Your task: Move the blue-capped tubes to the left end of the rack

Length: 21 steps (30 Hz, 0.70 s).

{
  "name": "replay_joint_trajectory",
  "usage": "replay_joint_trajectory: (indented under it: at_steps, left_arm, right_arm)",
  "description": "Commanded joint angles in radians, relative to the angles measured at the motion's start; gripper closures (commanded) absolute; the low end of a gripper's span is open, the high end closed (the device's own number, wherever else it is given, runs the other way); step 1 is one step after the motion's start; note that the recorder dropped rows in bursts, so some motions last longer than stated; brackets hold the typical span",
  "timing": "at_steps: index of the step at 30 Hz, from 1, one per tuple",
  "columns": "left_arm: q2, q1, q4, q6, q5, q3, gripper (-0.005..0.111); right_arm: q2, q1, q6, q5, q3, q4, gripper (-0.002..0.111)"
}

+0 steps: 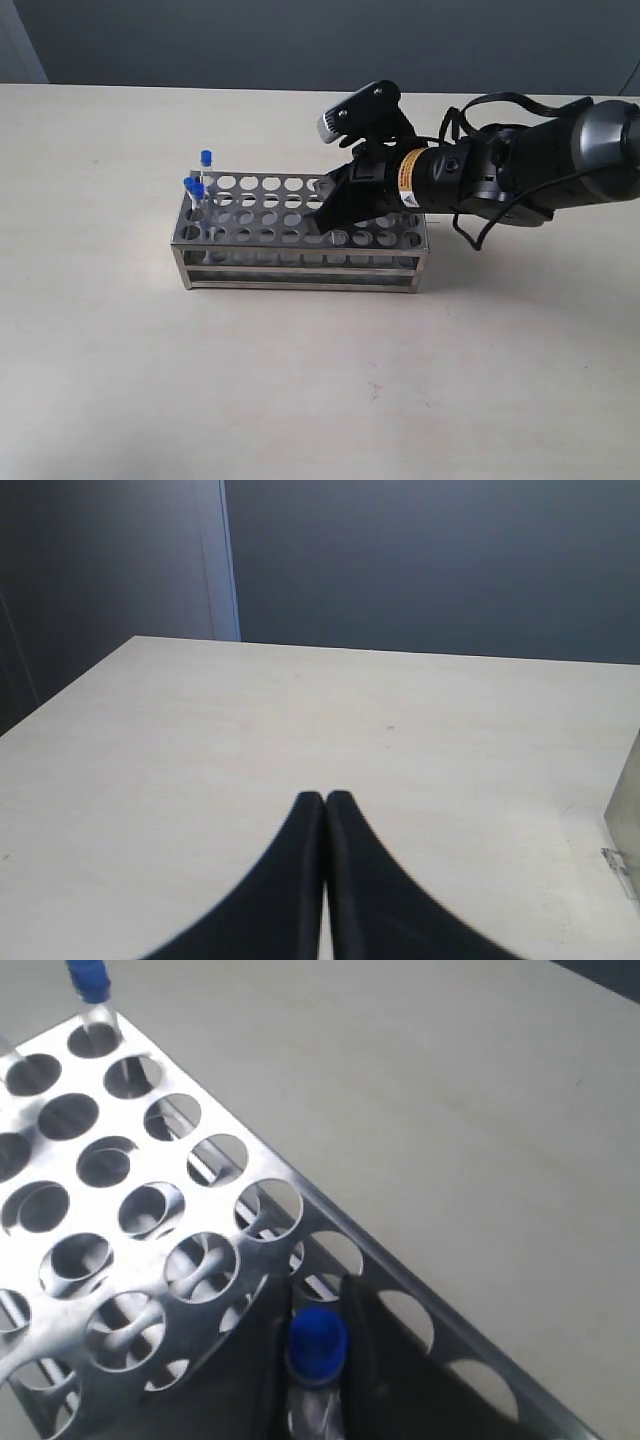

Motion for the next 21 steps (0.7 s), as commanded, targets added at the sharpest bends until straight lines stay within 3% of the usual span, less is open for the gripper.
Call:
replay_joint_trajectory:
  at_steps: [1,16,21]
  left_arm:
    - [-0.004,-0.009,-0.002,-0.001,0.003,0.003,0.106]
    - [-0.004,-0.009,-0.002,-0.001,0.003,0.003,0.106]
    - [-0.004,-0.009,-0.002,-0.001,0.003,0.003,0.106]
  right_arm:
    - [-0.008,-0.006,-0.008,-0.044,0.002,0.007,0.108]
    - [-0.174,0.001,-0.008,-0.041,0.002,-0.023,0.108]
    - [-0.213,0.051,-0.008,-0.182,0.002,-0.023,0.108]
